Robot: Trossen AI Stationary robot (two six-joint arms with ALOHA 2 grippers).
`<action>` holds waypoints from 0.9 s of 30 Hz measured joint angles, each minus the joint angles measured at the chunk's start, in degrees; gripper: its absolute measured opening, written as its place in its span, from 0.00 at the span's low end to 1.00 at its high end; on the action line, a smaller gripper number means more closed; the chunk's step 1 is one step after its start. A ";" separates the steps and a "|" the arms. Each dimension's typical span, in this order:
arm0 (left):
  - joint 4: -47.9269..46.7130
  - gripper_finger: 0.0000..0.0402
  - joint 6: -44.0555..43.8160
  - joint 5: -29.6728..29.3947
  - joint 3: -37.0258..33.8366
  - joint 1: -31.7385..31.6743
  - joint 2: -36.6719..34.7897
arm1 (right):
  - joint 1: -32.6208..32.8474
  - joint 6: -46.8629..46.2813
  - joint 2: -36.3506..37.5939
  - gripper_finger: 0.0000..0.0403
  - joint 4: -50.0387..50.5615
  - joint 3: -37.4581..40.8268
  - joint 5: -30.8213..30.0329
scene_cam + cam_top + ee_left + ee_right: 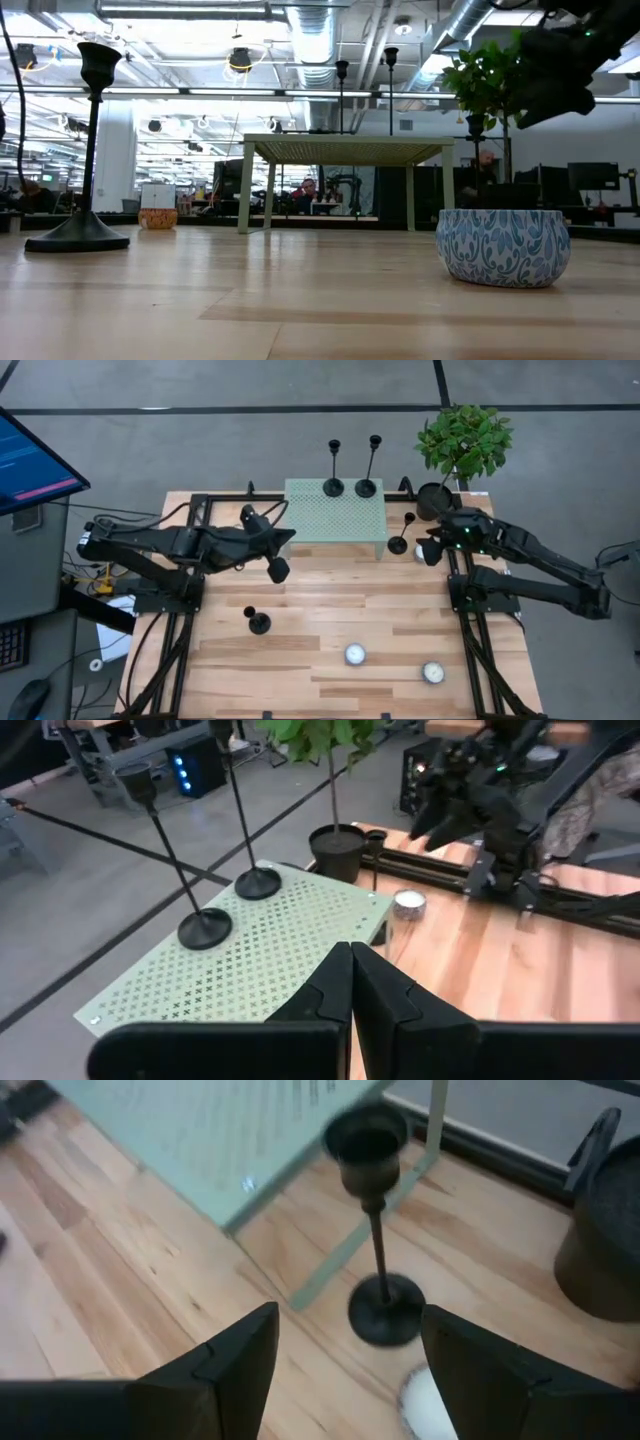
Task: Pick & Place candle stick holders
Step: Put the black candle holder on the shelf
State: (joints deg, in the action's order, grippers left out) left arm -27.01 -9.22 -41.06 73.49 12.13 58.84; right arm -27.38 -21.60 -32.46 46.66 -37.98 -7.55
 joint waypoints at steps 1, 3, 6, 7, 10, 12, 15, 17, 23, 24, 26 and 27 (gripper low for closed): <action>-0.08 0.01 0.16 -0.04 0.00 0.38 -0.46 | 0.03 -0.54 -0.73 0.58 -1.09 -0.02 -0.15; -0.07 0.01 0.18 -0.09 0.00 0.91 -1.58 | 0.10 -1.42 -2.86 0.58 -2.65 -0.04 -1.26; -0.16 0.01 0.21 -0.27 0.00 1.52 -3.34 | 0.70 -2.56 -6.33 0.57 -3.19 0.00 -2.95; -0.14 0.01 0.23 -0.33 0.00 1.72 -3.78 | 1.01 -3.50 -7.35 0.57 -3.29 0.00 -3.17; -0.15 0.01 0.35 -0.33 0.00 1.97 -4.85 | 2.48 -6.47 -10.13 0.57 -2.92 0.00 -6.42; -0.24 0.01 0.38 -0.30 0.00 2.02 -5.13 | 3.85 -8.98 -11.30 0.57 -2.63 0.00 -9.35; -0.63 0.01 0.57 -0.24 0.00 2.02 -5.17 | 6.44 -12.74 -12.21 0.57 -2.69 0.00 -13.44; -0.78 0.01 1.68 0.66 0.00 2.02 -5.15 | 8.87 -15.01 -13.22 0.57 -2.69 0.00 -16.30; -0.69 0.01 2.76 0.77 0.00 2.02 -5.15 | 17.32 -22.73 -15.99 0.57 -6.56 3.16 -20.87; -0.64 0.01 2.76 0.77 0.00 2.02 -5.22 | 18.59 -24.05 -16.64 0.57 -6.61 3.65 -22.31; -0.55 0.01 2.77 0.82 0.00 2.02 -5.26 | 20.50 -26.90 -17.71 0.57 -5.98 4.39 -25.92; -0.43 0.01 2.88 1.03 0.00 2.02 -5.26 | 21.25 -28.09 -17.98 0.57 -5.98 4.77 -27.45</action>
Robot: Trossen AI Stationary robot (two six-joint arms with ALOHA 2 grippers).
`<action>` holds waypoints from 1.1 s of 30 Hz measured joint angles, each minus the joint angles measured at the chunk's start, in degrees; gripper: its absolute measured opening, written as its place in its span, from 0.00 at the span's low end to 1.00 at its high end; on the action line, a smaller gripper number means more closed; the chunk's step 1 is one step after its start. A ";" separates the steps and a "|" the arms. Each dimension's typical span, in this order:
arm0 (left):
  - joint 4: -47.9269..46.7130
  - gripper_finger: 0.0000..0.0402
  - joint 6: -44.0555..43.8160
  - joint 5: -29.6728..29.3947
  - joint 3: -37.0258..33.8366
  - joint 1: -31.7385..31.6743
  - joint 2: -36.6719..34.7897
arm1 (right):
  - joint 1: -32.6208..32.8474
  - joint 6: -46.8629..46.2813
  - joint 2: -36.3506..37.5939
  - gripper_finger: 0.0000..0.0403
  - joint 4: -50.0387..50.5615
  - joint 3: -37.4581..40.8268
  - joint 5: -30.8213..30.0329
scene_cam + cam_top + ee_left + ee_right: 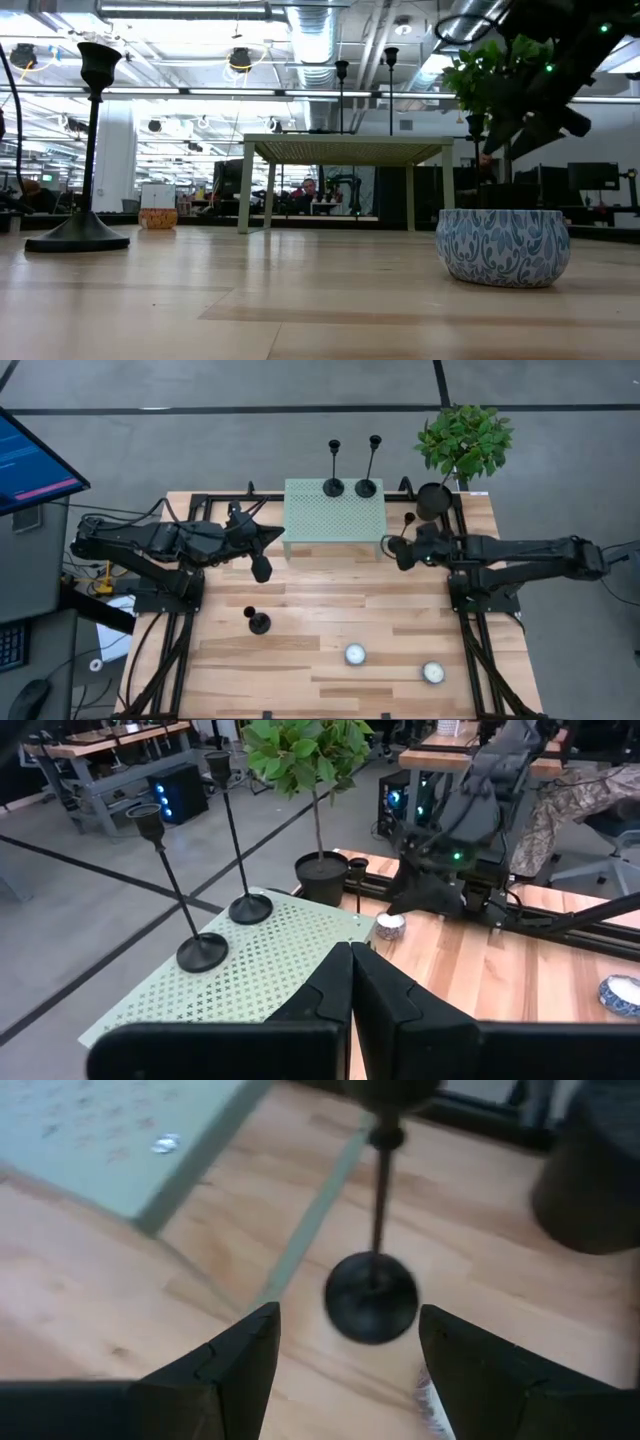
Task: Pick & Place candle stick holders
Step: Put the black candle holder on the shelf
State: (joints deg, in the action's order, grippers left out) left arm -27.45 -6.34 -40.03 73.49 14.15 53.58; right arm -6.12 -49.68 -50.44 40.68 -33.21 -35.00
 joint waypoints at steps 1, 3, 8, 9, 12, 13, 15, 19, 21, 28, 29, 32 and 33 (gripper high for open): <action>0.03 0.01 0.07 0.28 0.00 0.00 0.00 | 0.67 -0.88 -0.22 0.57 -0.18 0.35 -1.42; 0.04 0.01 0.10 0.91 0.00 0.00 0.00 | 1.52 -1.13 -0.68 0.57 -1.46 1.19 -3.16; 0.05 0.01 0.10 1.00 0.00 0.00 0.00 | 1.69 3.07 -1.90 0.57 -7.64 2.98 -4.26; 0.11 0.01 0.08 1.00 0.00 0.00 0.00 | 1.43 4.12 -2.30 0.57 -8.43 3.02 -4.40; 0.35 0.01 0.07 0.99 0.00 0.00 0.00 | 0.32 5.85 -3.32 0.57 -8.73 3.17 -5.68; 0.43 0.01 0.08 0.98 0.00 0.00 0.00 | -0.10 6.38 -3.47 0.57 -9.00 3.17 -5.83; 0.45 0.01 0.07 0.98 0.00 0.00 0.00 | -1.08 8.19 -3.82 0.58 -10.76 3.19 -5.92; 0.52 0.01 -0.10 0.98 0.00 0.00 0.00 | -2.47 12.56 -4.22 0.62 -14.60 3.17 -5.22; 0.73 0.01 -0.12 0.98 0.00 0.00 0.00 | -3.11 13.66 -4.41 0.64 -14.87 3.17 -4.69; 0.92 0.01 -0.12 0.95 0.00 0.00 0.00 | -6.04 14.98 -4.21 0.65 -16.35 4.01 -3.54; 0.92 0.01 -0.10 0.94 0.00 0.00 0.00 | -6.44 15.87 -4.21 0.65 -17.34 4.31 -2.91; 0.92 0.01 -0.10 0.94 0.00 0.00 0.00 | -7.60 17.61 -4.21 0.65 -20.32 5.26 -0.30; 0.93 0.01 -0.11 0.92 0.00 0.00 0.00 | -7.93 17.98 -4.21 0.65 -20.99 5.46 0.50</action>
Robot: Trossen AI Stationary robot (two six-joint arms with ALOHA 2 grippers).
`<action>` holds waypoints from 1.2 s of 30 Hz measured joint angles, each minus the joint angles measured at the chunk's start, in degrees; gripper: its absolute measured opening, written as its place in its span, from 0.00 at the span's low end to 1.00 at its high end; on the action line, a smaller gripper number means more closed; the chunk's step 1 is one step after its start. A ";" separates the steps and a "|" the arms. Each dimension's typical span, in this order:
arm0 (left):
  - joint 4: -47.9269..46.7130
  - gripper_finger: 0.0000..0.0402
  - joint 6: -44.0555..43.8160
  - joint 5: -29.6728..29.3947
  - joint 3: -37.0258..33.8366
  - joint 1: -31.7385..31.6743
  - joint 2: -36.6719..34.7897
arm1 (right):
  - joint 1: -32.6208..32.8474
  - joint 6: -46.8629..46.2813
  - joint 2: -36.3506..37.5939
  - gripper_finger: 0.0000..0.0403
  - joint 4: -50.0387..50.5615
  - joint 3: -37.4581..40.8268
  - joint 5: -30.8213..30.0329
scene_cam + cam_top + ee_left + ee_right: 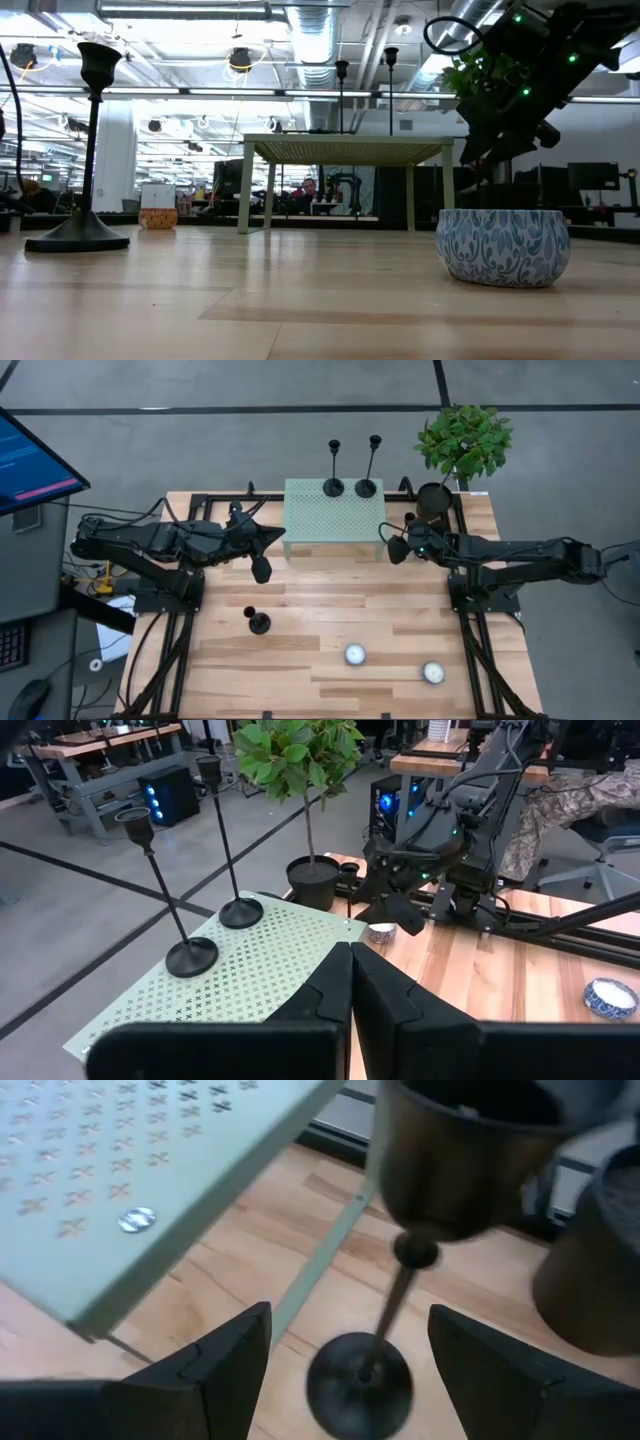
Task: Pick & Place candle stick holders
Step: Put the black candle holder on the shelf
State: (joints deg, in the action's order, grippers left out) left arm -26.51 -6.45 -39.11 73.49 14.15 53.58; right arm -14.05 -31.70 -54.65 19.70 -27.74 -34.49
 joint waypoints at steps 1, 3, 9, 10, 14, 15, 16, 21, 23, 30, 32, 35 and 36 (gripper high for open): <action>-0.01 0.01 0.01 -0.02 0.00 0.00 0.00 | -0.29 0.22 0.00 0.65 -0.13 0.09 0.25; 0.01 0.01 0.01 -0.05 0.00 0.00 0.01 | -0.77 0.37 -0.09 0.65 -0.06 0.09 0.14; 0.01 0.01 0.16 -0.07 0.00 0.00 0.02 | -1.99 2.13 -0.09 0.56 -0.20 0.09 -1.30; 0.01 0.01 0.16 -0.07 0.00 0.00 0.02 | -2.03 2.71 -0.09 0.53 -0.31 0.09 -1.25; -0.01 0.01 0.19 -0.07 0.00 0.00 0.02 | -2.25 5.53 -0.09 0.37 -1.23 0.09 0.81; -0.01 0.01 0.22 -0.07 0.00 0.00 0.02 | -2.25 6.45 -0.09 0.33 -1.71 0.09 1.60; -0.01 0.01 0.39 -0.07 0.00 0.00 0.02 | -2.25 7.28 -0.09 0.29 -2.24 0.09 2.20; -0.01 0.01 1.45 -0.07 0.00 0.00 0.02 | -2.25 8.30 -0.09 0.10 -2.45 0.09 3.14; -0.01 0.01 1.47 -0.07 0.00 0.00 0.02 | -2.25 8.29 -0.09 0.04 -2.18 0.09 3.27; -0.01 0.01 1.47 -0.07 0.00 -0.01 0.02 | -2.25 8.30 -0.09 0.04 -2.16 0.11 3.13; -0.01 0.01 1.47 -0.07 0.00 0.00 0.02 | -2.25 8.28 -0.08 0.02 -2.16 0.09 3.13; -0.01 0.01 1.47 -0.07 0.00 0.00 0.02 | -2.25 8.01 0.44 0.02 -2.14 0.09 2.62; -0.01 0.01 1.47 -0.07 0.00 0.00 0.02 | -2.25 7.58 0.80 0.02 -2.03 0.07 2.09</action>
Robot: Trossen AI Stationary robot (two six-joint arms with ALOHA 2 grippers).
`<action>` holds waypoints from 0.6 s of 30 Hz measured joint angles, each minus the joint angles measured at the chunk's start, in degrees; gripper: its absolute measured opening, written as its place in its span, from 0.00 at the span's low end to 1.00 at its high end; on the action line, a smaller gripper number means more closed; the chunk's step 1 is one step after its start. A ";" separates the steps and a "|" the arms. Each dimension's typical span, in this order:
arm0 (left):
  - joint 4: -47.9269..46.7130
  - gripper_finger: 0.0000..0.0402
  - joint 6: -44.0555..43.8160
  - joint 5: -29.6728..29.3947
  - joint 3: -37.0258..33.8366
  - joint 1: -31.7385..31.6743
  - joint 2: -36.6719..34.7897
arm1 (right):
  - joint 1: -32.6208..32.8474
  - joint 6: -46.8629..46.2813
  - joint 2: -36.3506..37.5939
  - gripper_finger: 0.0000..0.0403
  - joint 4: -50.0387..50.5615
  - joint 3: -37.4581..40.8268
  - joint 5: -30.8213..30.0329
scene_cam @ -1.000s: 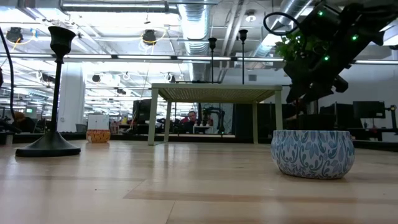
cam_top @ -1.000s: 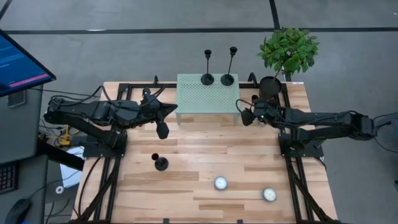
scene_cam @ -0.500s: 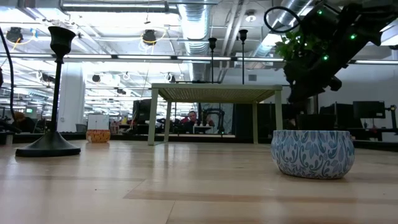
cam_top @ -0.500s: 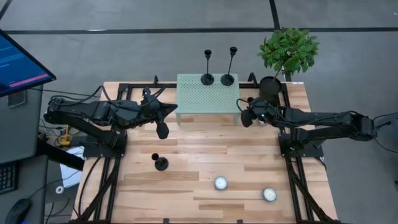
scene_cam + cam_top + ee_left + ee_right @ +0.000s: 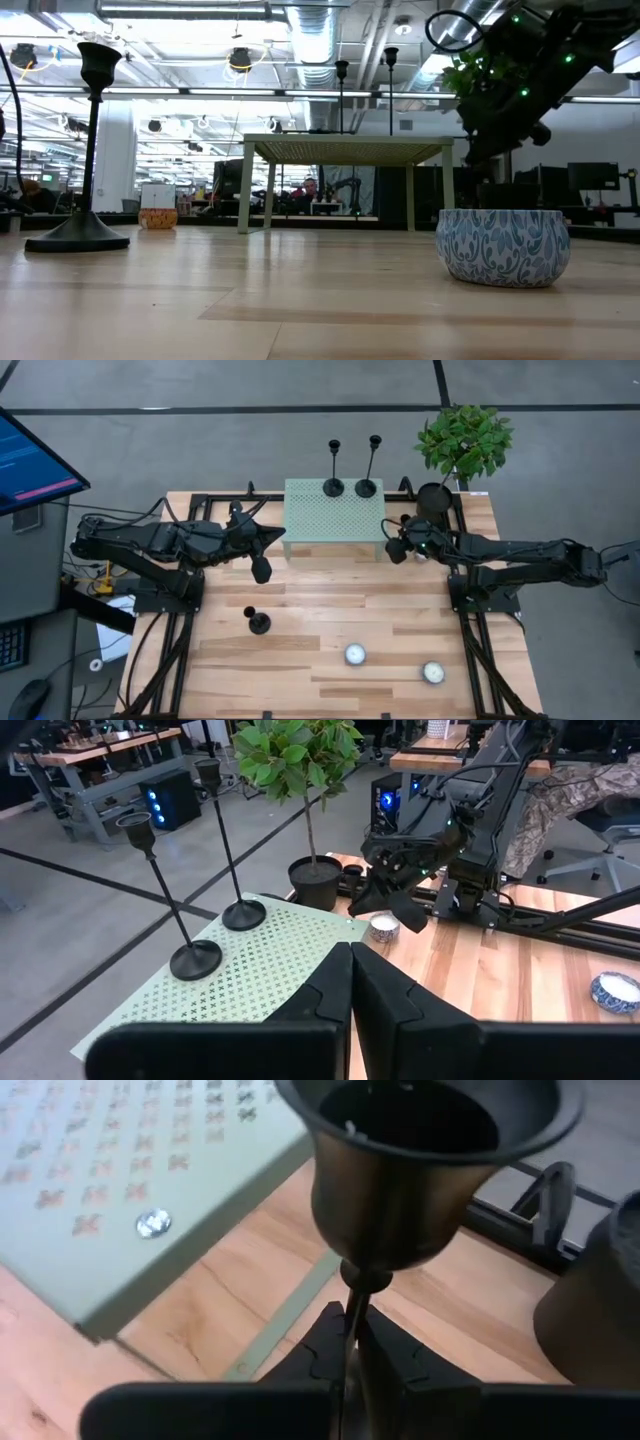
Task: Pick & Place candle stick holders
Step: Put the black candle holder on the shelf
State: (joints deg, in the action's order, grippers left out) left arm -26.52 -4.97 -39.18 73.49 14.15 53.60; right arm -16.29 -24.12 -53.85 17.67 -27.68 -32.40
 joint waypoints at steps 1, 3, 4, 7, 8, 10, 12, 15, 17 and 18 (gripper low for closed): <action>0.00 0.01 0.00 0.00 0.00 0.00 0.00 | 0.00 -0.49 0.49 0.02 1.02 -0.25 -0.45; 0.00 0.01 -0.01 0.00 0.00 0.00 0.00 | 0.00 -0.78 1.41 0.01 4.03 -1.41 -1.06; 0.00 0.01 0.00 0.00 0.00 0.00 0.00 | 0.00 -0.77 1.94 0.01 5.31 -2.18 -1.53; 0.00 0.01 0.00 0.00 0.00 0.00 0.00 | 0.00 -0.78 3.30 0.01 9.33 -4.87 -2.68; 0.00 0.01 0.02 0.00 0.00 0.00 0.00 | -0.02 -0.73 3.62 0.01 10.61 -5.86 -3.03; -0.01 0.01 0.02 0.00 0.00 0.00 0.00 | -0.02 -0.52 4.16 0.01 12.67 -8.17 -3.54; -0.02 0.01 0.02 0.00 0.00 0.00 0.00 | -0.26 -0.27 4.46 0.01 14.84 -10.92 -3.88; -0.02 0.01 0.04 0.00 0.00 0.00 0.02 | -1.13 1.54 4.39 0.00 18.04 -15.51 -4.06; -0.02 0.01 0.04 0.00 0.00 -0.02 0.02 | -1.81 2.50 4.25 0.00 20.02 -18.91 -4.89; -0.02 0.01 0.04 0.00 0.00 -0.01 0.02 | -2.09 3.32 4.16 0.00 21.10 -20.55 -5.29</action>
State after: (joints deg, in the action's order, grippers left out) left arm -26.55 -4.93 -39.18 73.49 14.14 53.63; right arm -18.38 -20.79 -49.69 38.77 -48.23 -37.69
